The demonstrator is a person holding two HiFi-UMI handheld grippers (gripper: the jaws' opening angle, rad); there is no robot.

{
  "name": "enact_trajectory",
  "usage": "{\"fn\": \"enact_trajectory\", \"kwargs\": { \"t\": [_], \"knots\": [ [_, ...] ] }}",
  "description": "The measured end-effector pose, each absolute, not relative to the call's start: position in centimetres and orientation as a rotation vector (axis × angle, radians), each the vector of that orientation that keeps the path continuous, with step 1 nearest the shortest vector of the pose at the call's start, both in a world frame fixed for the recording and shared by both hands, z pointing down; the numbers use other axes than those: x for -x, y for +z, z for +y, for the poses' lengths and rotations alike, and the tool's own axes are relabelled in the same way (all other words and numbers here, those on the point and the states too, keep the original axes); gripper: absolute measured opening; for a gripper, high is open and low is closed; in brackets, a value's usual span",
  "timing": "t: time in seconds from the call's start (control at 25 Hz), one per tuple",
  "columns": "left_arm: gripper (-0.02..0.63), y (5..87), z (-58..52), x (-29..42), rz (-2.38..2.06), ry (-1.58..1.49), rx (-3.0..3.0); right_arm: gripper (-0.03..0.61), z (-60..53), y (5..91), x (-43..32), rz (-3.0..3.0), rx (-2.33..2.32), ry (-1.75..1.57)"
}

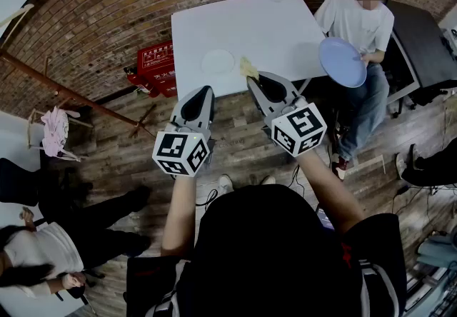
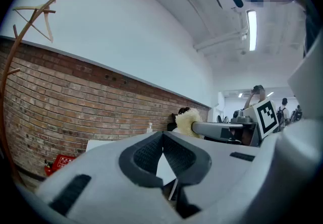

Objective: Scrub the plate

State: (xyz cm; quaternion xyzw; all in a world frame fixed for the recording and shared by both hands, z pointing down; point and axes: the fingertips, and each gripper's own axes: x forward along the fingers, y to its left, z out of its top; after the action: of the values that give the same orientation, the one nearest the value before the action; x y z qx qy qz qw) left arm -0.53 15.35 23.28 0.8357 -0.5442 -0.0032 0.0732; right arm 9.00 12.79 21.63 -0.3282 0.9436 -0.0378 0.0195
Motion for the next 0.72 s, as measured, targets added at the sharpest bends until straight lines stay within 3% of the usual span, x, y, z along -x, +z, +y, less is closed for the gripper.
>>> {"fn": "enact_trajectory", "kwargs": {
  "t": [0.72],
  "knots": [
    [0.02, 25.1, 15.3, -4.1, -1.713, 0.0, -2.414, 0.038, 12.1, 23.5, -13.7, 2.956, 0.916, -0.195]
  ]
}}
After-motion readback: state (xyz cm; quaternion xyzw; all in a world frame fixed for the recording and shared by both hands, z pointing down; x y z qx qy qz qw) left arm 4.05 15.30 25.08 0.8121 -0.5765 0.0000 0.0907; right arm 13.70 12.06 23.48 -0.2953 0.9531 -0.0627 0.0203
